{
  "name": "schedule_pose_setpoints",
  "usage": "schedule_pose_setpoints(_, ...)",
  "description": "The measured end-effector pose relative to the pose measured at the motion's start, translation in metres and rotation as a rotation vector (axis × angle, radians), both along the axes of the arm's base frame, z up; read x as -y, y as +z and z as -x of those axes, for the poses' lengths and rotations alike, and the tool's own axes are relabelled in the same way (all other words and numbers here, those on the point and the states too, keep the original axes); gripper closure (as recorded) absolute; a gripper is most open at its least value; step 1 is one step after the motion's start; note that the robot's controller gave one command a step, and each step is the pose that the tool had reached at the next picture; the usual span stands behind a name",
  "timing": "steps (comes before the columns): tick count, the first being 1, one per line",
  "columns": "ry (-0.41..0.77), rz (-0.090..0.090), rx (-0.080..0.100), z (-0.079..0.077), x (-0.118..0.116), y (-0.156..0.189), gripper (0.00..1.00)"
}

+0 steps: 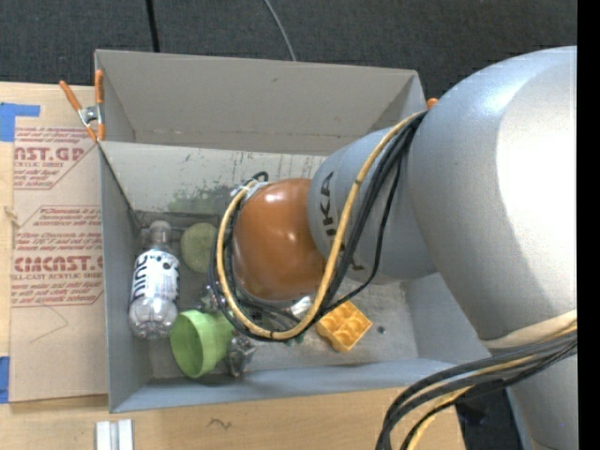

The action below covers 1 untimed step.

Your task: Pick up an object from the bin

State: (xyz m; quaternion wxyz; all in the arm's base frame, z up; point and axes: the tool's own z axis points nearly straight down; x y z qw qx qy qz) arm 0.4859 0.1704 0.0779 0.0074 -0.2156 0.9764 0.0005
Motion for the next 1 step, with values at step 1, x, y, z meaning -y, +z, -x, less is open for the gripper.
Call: schedule_pose_setpoints(1, 0.0, 0.003, -0.008, 0.0008, 0.0002, 0.0091, 1.0)
